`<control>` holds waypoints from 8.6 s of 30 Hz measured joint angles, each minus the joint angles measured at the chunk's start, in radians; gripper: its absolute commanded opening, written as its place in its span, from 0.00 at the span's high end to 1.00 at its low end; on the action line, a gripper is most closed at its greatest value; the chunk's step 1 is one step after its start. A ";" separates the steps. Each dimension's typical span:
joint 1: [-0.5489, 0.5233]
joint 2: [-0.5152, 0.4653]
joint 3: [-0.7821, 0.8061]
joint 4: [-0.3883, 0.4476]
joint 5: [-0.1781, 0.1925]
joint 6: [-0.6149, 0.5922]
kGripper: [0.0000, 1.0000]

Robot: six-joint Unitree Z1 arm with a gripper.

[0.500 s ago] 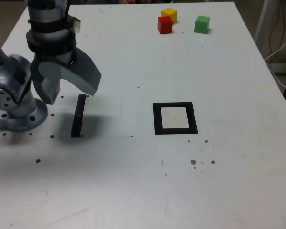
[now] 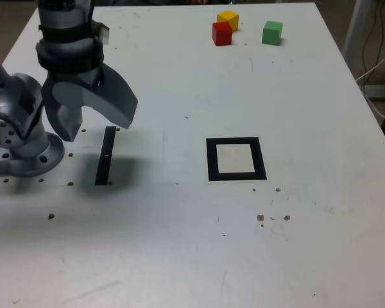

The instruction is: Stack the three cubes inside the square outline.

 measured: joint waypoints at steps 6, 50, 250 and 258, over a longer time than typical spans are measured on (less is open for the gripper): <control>0.021 0.029 -0.033 0.000 0.016 0.038 0.03; 0.643 0.593 -1.033 0.326 0.157 0.573 0.03; -0.129 0.762 -0.631 -0.098 0.058 -0.125 0.01; -0.129 0.728 -0.626 -0.056 0.088 -0.125 0.01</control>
